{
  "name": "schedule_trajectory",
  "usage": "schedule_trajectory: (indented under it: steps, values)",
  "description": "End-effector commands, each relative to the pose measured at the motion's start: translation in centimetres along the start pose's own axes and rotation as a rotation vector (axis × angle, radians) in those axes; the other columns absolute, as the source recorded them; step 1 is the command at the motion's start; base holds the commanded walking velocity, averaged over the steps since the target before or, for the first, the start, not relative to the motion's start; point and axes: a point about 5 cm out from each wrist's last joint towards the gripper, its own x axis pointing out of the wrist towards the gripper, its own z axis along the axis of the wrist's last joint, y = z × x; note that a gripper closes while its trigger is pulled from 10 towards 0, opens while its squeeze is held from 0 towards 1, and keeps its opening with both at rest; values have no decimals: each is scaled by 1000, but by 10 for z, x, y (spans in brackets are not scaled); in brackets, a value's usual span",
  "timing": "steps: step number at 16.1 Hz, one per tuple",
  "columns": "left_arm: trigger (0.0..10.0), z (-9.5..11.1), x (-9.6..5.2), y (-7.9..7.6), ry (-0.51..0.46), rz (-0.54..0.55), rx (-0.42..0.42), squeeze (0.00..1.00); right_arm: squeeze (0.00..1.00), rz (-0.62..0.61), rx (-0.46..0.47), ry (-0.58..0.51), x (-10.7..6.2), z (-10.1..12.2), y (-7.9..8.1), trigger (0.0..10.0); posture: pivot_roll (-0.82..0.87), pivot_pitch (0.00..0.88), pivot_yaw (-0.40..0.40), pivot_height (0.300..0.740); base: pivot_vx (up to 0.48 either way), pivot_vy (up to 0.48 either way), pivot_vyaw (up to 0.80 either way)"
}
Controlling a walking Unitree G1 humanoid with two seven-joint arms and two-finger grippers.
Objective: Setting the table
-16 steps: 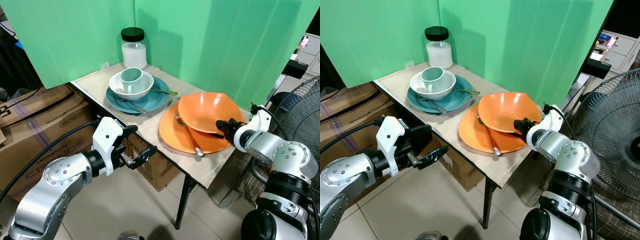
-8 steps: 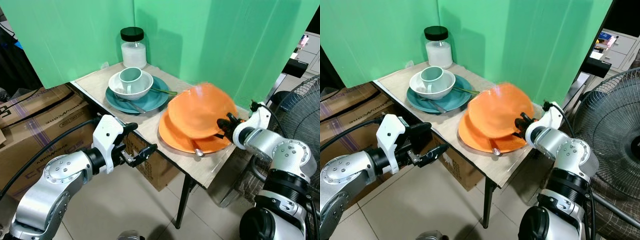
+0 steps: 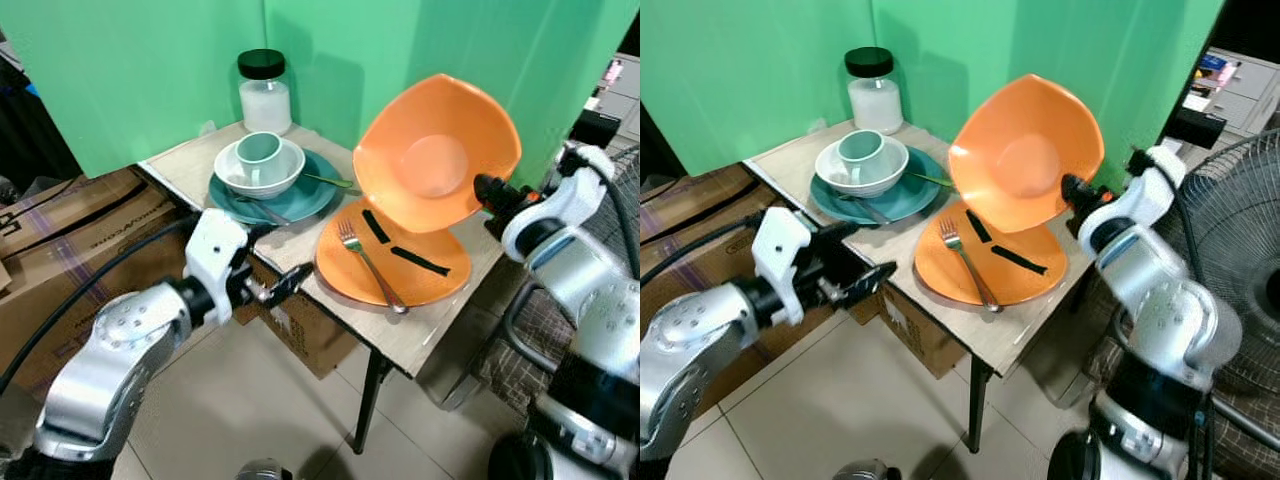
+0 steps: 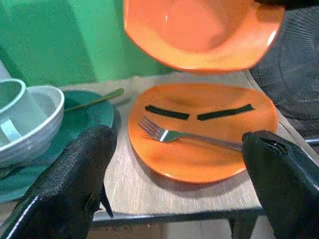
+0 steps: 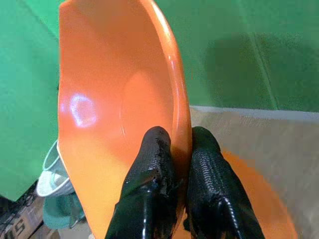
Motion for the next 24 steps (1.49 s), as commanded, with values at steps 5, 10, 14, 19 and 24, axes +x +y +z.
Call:
schedule_trajectory:
  steps: [5, 10, 14, 19, 24]
  values:
    - [10000, 3, 3, 12, -47, 192, 44, 0, 0, 155, -329, -195, -19, -3, 29, 0, 162, 0, 44, 740, 0, 0, 0]
    - [10000, 3, 5, 6, -69, 265, 54, 0, 0, 203, -430, -274, -20, -20, 38, 10000, 178, 0, 16, 740, 0, 0, 0]
    - [10000, 3, 5, 7, -75, 282, 54, 0, 0, 170, -519, -329, -23, -17, 34, 10000, 174, 0, 18, 740, 0, 0, -800]
    - [10000, 4, 10, 5, -80, 278, 54, 0, 0, 157, -449, -382, -27, -15, 35, 10000, 169, 0, 23, 740, 0, 0, -800]
    - [10000, 4, 9, 5, -84, 290, 49, 0, 0, 146, -492, -392, -25, -15, 36, 10000, 174, 0, 11, 740, 0, 0, -790]
